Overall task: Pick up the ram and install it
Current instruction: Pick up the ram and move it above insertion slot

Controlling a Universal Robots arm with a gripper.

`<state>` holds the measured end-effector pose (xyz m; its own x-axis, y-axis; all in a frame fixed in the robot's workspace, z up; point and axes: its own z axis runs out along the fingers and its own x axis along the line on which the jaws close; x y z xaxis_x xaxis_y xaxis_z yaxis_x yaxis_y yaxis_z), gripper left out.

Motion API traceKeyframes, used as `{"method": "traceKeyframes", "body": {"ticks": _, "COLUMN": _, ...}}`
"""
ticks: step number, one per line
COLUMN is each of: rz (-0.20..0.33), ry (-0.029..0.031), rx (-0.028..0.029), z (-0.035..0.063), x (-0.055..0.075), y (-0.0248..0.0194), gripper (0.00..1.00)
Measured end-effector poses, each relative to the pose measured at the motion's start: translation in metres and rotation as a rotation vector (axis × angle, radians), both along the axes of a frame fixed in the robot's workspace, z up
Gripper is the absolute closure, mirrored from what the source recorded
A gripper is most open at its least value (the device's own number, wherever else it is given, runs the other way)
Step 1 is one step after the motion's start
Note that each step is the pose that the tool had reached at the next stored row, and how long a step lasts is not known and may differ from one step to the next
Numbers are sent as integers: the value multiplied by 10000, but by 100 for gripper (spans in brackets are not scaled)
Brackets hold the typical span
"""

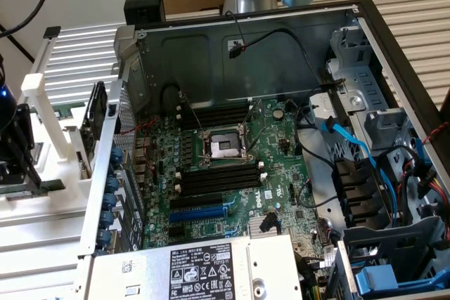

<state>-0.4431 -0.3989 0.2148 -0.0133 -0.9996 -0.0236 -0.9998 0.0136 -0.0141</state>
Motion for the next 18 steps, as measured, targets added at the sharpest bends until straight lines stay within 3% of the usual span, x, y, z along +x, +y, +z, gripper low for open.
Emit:
{"method": "traceKeyframes", "body": {"ticks": 3, "rz": 0, "ry": 0, "rx": 0, "z": 52, "x": -3, "y": 0, "gripper": 88}}
{"method": "traceKeyframes", "body": {"ticks": 6, "rz": 0, "ry": 1, "rx": -2, "z": 166, "x": -5, "y": 0, "gripper": 88}}
{"method": "traceKeyframes", "body": {"ticks": 18, "rz": 0, "ry": -1, "rx": -34, "z": 774, "x": -5, "y": 0, "gripper": 88}}
